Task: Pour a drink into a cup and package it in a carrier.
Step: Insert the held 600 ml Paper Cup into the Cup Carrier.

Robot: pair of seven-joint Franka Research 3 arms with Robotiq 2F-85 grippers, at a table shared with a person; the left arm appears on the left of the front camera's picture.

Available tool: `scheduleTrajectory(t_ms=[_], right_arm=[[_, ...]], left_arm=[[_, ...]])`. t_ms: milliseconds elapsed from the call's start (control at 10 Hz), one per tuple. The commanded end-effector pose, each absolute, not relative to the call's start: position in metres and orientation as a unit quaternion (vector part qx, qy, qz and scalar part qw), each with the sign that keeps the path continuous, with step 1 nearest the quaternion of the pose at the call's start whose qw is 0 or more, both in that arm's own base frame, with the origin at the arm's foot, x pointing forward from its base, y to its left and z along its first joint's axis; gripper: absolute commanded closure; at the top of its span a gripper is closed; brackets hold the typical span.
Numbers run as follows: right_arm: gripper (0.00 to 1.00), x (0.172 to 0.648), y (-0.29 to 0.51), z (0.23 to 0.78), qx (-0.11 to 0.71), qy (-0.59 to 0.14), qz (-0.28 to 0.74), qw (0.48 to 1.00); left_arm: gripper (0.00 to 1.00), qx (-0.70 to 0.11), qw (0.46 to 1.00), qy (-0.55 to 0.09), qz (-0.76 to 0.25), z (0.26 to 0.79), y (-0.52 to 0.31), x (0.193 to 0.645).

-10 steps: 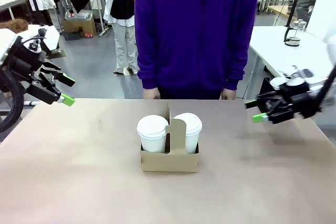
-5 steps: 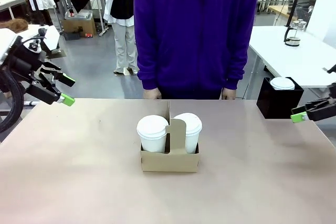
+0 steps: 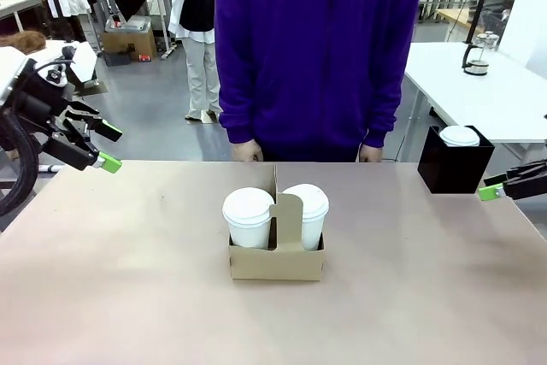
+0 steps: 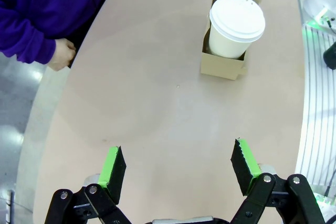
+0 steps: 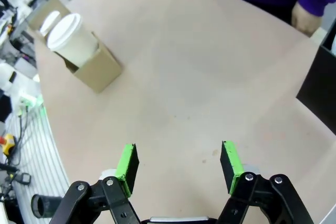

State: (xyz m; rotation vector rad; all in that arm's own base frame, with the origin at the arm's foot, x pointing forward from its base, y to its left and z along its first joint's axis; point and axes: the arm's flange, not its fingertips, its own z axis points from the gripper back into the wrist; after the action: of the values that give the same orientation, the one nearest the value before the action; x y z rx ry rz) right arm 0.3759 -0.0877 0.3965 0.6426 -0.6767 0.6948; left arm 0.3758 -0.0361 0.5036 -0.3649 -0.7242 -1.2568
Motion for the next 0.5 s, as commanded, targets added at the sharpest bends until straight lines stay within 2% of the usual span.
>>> scheduleTrajectory(t_ms=[0, 400], right_arm=[[0.21, 0.3766, -0.0893, 0.3968, 0.314, -0.317, 0.328, 0.833], [0.21, 0.3766, -0.0893, 0.3968, 0.314, -0.317, 0.328, 0.833]], left_arm=[[0.00, -0.171, 0.729, -0.334, -0.573, 0.5029, -0.0360, 0.3774], [0.00, -0.171, 0.729, -0.334, -0.573, 0.5029, -0.0360, 0.3774]])
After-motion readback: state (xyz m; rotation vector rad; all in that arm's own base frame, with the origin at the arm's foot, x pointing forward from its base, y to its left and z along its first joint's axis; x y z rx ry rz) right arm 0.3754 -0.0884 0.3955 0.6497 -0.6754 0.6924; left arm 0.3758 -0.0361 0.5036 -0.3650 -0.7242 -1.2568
